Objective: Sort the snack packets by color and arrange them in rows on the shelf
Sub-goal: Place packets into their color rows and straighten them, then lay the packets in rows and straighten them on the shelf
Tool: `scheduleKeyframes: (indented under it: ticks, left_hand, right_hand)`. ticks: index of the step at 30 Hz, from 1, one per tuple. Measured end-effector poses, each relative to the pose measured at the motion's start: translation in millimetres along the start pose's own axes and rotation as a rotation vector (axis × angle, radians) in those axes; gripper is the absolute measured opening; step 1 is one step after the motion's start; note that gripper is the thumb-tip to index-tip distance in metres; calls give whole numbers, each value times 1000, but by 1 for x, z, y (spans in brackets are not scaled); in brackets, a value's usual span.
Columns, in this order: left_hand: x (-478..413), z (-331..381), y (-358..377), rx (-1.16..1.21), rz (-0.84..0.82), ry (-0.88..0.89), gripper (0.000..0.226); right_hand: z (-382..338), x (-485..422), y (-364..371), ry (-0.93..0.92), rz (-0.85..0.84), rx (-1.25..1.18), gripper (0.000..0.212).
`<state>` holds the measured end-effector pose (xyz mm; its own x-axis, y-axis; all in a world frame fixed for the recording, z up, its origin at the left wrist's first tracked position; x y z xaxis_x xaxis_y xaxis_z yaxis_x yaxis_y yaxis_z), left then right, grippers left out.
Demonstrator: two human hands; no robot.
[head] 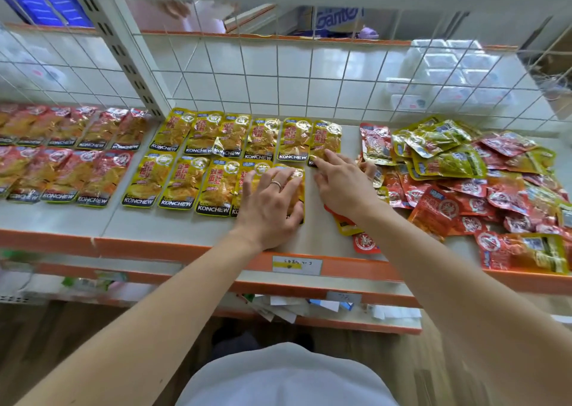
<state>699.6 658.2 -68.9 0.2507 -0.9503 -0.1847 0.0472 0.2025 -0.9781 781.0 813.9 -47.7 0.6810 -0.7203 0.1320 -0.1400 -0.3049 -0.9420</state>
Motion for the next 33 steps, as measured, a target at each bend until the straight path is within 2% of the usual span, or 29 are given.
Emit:
scheduleKeyframes:
  ticks: [3,6,9,17,22,25,29,31,33]
  left_hand:
    - [0,4,-3,21,50,17,55]
    - [8,15,-11,86,178,4,50]
    - [18,25,-10,117,213,29,49]
    - [22,46,-15,230,134,159,59]
    - [5,63,-23,283,-11,238,64]
    - [-16,65,-33,325,-52,196,60]
    - [-32,75,-30,274,-136,161,65]
    - [-34,83,-20,269,-179,128,71]
    - [-36,94,-14,284,-151,52,82]
  right_hand:
    - [-5,10,-3,-14,10,-56,40]
    - [-5,35,-6,-54,154,-155,34]
    - [5,67,-5,-33,228,-228,35]
    - [40,136,-22,114,328,-236,36]
    - [64,159,-31,187,337,-271,37]
    - [85,166,-40,258,300,-278,38]
    - [119,160,-55,352,294,-222,27]
    - [134,153,-60,378,261,-212,33]
    - [148,148,-61,372,196,-185,44]
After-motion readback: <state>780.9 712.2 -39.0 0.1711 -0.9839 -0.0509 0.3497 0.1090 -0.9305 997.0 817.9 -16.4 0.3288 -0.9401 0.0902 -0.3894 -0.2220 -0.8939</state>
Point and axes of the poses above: each hand's wrist, its own x-axis away from the middle knuckle, its own y-axis out of the palm, z = x × y, the point moved 1 cm from there along -x, towards the middle knuckle, and after that the axes turned 14 degrees about y, right-handed, at the moved point
